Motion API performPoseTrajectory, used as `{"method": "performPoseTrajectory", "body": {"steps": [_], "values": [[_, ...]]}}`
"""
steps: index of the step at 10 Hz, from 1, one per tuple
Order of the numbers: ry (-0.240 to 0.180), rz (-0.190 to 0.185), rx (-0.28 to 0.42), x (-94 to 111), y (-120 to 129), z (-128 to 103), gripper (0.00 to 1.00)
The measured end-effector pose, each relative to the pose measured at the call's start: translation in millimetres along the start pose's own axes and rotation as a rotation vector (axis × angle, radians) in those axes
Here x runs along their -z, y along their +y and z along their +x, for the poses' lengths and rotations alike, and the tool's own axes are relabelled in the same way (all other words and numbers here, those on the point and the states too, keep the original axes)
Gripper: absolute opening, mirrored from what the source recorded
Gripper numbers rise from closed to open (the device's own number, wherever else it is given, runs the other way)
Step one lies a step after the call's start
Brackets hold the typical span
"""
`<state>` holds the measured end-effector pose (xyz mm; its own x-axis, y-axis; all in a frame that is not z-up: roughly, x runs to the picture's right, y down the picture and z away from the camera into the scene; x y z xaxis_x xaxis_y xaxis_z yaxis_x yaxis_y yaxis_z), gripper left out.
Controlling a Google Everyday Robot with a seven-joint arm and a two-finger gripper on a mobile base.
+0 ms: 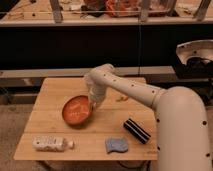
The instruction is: Drag the ceramic bowl in a circle
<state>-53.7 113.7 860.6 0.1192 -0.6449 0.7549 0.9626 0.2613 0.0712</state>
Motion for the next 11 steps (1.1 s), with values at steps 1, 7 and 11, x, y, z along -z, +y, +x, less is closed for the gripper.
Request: {"method": "performPoseTrajectory", "body": {"steps": [1, 7, 11], "values": [[0.001, -0.001, -0.026, 2, 14, 4, 0.0], [0.012, -0.002, -0.169, 9, 105, -29, 0.0], [0.003, -0.026, -0.1, -1, 83, -68, 0.0]]}}
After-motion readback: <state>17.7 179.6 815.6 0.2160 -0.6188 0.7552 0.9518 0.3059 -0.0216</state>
